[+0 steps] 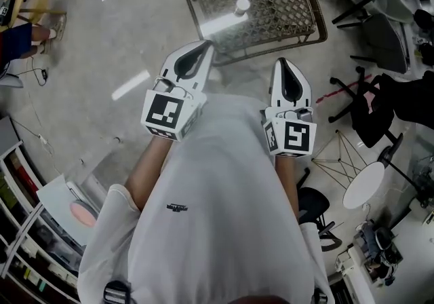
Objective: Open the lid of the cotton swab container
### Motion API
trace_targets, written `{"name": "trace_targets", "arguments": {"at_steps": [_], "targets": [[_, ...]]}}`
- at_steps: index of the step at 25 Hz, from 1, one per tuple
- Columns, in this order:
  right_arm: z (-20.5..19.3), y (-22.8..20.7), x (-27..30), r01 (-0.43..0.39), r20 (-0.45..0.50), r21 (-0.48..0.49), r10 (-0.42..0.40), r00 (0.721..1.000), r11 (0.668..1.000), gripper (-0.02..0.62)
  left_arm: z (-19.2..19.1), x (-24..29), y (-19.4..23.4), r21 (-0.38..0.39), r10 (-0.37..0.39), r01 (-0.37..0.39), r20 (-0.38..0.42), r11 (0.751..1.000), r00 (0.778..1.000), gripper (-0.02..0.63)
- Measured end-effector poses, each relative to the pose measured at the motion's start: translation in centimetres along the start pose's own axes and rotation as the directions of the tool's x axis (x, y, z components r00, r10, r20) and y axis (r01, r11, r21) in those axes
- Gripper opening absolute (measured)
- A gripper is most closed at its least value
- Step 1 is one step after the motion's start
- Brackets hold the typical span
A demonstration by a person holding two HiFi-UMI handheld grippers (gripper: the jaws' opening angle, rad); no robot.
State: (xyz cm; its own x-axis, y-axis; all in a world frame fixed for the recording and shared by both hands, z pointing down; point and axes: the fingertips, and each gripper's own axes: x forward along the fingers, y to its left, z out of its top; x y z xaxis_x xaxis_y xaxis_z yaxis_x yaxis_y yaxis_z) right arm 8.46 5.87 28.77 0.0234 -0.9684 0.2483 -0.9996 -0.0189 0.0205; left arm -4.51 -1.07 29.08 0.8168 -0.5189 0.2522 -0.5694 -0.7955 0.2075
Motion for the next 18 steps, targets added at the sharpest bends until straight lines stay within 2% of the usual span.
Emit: {"name": "trace_targets", "arguments": {"at_steps": [8,18], "targets": [[-0.1,-2.4,1.6,-0.005,0.01,0.042,0.005,1.0,0.999,0.0,0.1,2.6,-1.3,0.017,-0.026,0.027,-0.045,0.999,0.999,0.003],[-1.7,-4.1,4.7,-0.029,-0.042,0.043,0.03,0.999,0.999,0.002,-2.0,6.8,-0.3,0.016,-0.055,0.057,-0.116,0.998,0.992,0.003]]}}
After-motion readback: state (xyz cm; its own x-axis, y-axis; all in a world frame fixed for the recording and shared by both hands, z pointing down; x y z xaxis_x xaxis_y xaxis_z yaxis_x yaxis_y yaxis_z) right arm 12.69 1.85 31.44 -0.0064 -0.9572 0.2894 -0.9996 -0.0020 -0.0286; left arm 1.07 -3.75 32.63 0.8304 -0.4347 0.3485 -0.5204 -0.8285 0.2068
